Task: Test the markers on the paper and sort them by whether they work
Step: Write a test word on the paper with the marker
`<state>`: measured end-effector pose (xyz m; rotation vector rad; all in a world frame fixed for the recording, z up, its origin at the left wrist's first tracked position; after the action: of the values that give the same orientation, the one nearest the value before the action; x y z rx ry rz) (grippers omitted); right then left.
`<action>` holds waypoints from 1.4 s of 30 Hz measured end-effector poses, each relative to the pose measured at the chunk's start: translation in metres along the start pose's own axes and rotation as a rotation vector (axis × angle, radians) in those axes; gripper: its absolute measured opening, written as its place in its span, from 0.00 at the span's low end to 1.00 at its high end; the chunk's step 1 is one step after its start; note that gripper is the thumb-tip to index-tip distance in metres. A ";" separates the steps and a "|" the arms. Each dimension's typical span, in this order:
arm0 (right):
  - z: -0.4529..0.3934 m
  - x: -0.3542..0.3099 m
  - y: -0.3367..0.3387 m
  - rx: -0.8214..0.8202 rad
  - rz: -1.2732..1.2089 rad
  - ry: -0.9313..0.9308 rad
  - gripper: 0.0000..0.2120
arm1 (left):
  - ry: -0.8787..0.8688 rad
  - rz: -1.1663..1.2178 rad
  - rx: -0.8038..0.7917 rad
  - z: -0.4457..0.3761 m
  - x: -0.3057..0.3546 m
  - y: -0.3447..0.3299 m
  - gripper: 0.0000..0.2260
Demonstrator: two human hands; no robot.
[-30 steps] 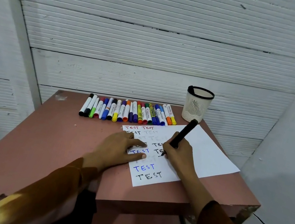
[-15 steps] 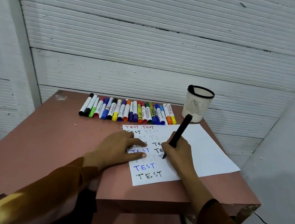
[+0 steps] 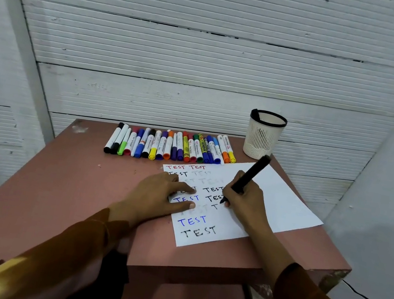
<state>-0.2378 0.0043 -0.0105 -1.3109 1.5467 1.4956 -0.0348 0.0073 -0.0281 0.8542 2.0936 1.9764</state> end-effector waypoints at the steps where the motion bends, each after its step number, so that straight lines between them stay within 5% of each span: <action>1: 0.000 0.000 -0.001 -0.006 0.006 -0.001 0.12 | -0.001 0.000 0.003 0.000 0.000 0.000 0.39; 42: -0.001 0.003 0.000 0.053 0.094 -0.015 0.10 | -0.018 0.001 0.026 0.000 0.002 0.001 0.40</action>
<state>-0.2387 0.0027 -0.0131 -1.2097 1.6473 1.5066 -0.0361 0.0084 -0.0271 0.8742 2.1134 1.9384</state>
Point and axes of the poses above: each hand's wrist, its own z-axis away from the middle knuckle, its own y-axis out of the back of the hand, x = y × z, the point moved 2 cm from there along -z, towards the middle knuckle, and after that the axes turned 12 degrees about -x, right-handed, at the moved point
